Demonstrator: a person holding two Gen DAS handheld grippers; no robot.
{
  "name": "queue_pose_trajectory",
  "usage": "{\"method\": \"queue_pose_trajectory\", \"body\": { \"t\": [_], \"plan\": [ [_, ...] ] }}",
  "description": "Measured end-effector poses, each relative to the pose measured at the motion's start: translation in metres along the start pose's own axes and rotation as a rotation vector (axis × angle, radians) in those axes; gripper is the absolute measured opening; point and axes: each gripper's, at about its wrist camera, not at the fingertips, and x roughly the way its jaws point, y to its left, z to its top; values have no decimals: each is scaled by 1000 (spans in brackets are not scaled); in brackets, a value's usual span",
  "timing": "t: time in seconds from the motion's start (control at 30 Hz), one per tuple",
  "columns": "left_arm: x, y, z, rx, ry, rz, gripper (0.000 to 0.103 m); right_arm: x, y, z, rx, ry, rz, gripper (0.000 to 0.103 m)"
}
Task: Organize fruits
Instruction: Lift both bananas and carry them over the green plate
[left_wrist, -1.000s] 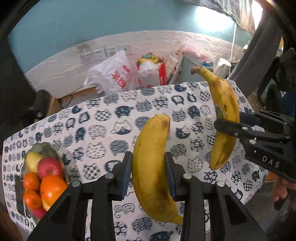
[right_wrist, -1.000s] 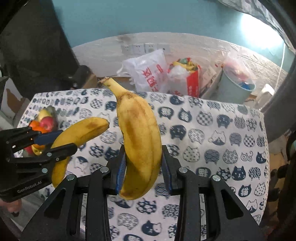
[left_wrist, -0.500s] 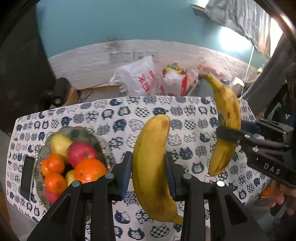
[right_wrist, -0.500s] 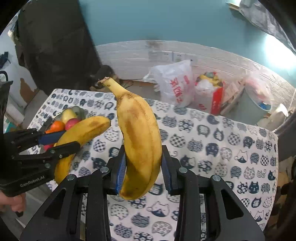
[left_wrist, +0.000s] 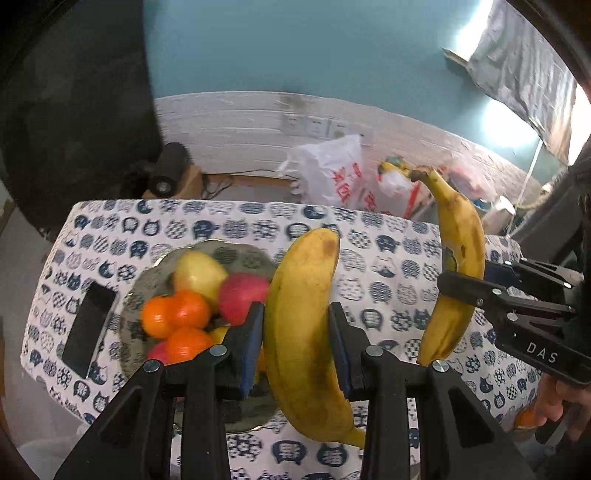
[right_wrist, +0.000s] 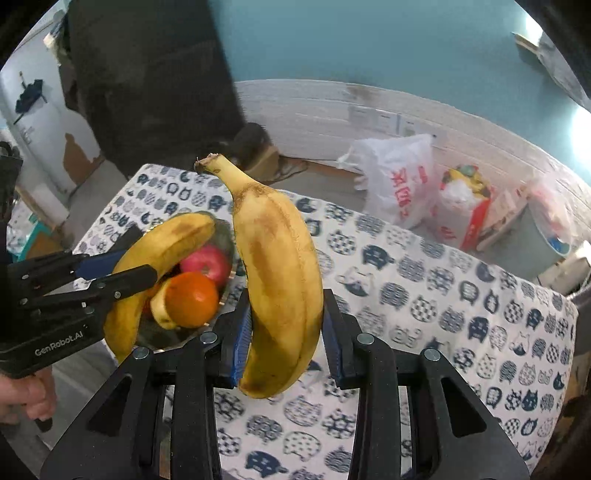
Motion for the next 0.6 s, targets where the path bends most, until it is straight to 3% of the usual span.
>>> {"method": "queue_pose_trajectory", "body": {
  "t": [0.6],
  "plan": [
    [-3, 91, -14, -152, -8, 49, 35, 60, 81, 28, -54, 84, 113, 34]
  ]
}}
